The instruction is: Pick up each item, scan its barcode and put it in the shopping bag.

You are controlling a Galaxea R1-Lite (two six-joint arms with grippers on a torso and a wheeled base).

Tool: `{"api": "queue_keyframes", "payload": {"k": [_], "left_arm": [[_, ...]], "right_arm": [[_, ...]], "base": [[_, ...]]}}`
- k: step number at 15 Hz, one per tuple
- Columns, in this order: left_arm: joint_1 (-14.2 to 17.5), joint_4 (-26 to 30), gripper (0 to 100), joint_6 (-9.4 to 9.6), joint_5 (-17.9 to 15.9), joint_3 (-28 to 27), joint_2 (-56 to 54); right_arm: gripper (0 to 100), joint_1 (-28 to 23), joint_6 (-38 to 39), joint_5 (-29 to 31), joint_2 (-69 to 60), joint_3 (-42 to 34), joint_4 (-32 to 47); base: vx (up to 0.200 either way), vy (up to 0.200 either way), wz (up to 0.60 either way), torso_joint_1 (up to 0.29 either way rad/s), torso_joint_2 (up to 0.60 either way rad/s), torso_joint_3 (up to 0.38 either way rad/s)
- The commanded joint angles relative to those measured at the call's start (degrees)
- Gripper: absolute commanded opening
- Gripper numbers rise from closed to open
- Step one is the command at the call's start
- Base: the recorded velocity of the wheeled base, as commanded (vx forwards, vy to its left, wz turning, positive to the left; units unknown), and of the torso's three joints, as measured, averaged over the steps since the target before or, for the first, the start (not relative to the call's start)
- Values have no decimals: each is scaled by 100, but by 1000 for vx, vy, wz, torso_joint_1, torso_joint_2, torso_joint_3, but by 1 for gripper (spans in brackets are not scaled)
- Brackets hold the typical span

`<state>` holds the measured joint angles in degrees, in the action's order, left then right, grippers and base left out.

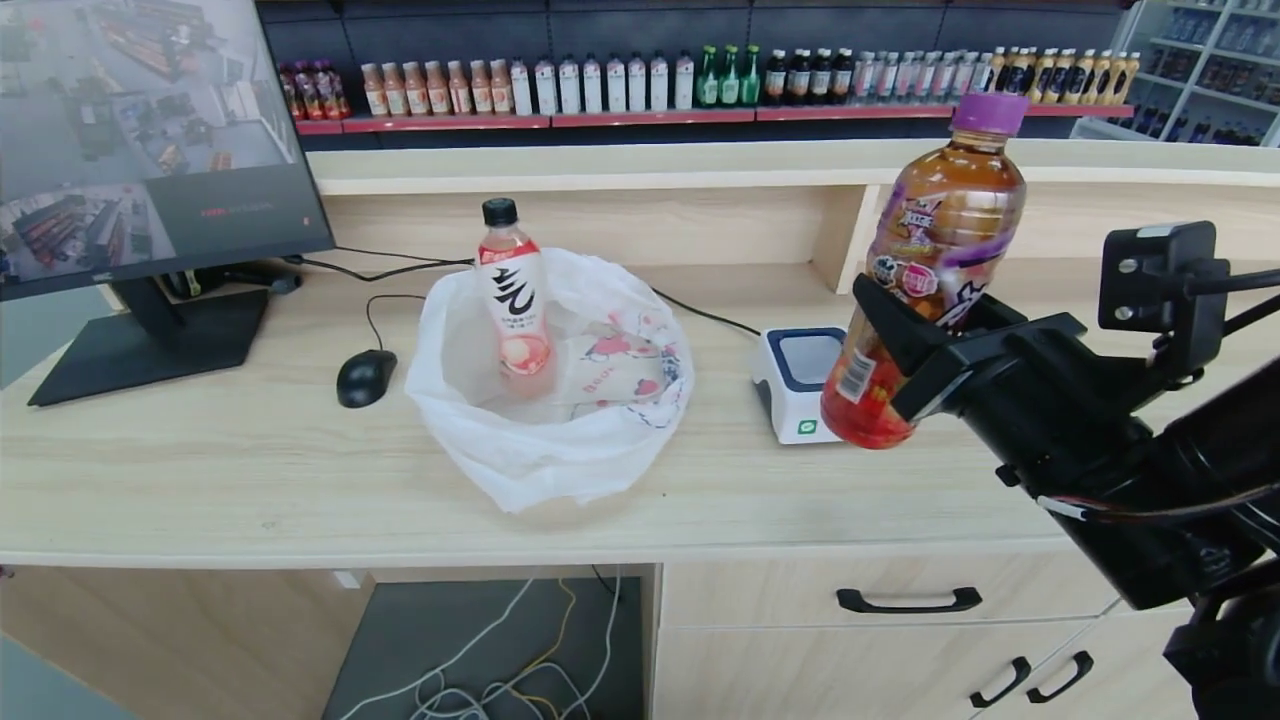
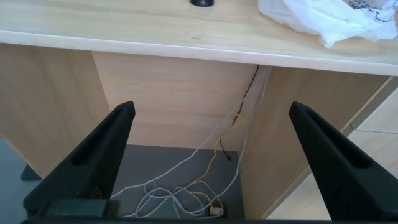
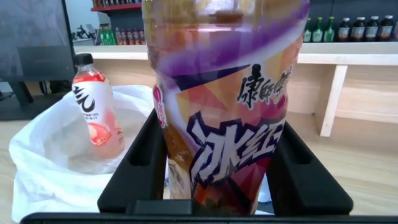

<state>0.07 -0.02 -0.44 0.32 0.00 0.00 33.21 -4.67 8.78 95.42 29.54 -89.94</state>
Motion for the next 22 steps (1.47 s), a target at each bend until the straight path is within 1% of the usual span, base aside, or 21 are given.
{"api": "queue_keyframes", "payload": {"k": [1,3,5,7,9,10,13,18,20,22], "left_arm": [[1,2,100,0,3,0,0],[1,2,100,0,3,0,0],[1,2,100,0,3,0,0],[1,2,100,-9,3,0,0],[1,2,100,0,3,0,0],[1,2,100,0,3,0,0],[1,2,100,-9,3,0,0],[1,2,100,-9,3,0,0],[1,2,100,0,3,0,0],[1,2,100,-9,3,0,0]], "right_arm": [[0,2,-8,1,91,26,-6],[0,-7,-8,-8,153,263,-6],[0,37,-175,-60,144,175,-6],[0,37,-526,-403,144,78,-6],[0,2,-1036,-763,232,96,-6],[0,-34,-1308,-790,285,70,-6],[0,-42,-2636,-799,188,87,-6],[0,-69,-3348,-887,197,149,-6],[0,-218,-3479,-1062,223,184,-6],[0,-587,-3708,-1511,311,316,-6]], "base": [[0,0,0,0,0,0],[0,0,0,0,0,0],[0,0,0,0,0,0],[0,0,0,0,0,0],[0,0,0,0,0,0],[0,0,0,0,0,0],[0,0,0,0,0,0],[0,0,0,0,0,0],[0,0,0,0,0,0],[0,0,0,0,0,0]]}}
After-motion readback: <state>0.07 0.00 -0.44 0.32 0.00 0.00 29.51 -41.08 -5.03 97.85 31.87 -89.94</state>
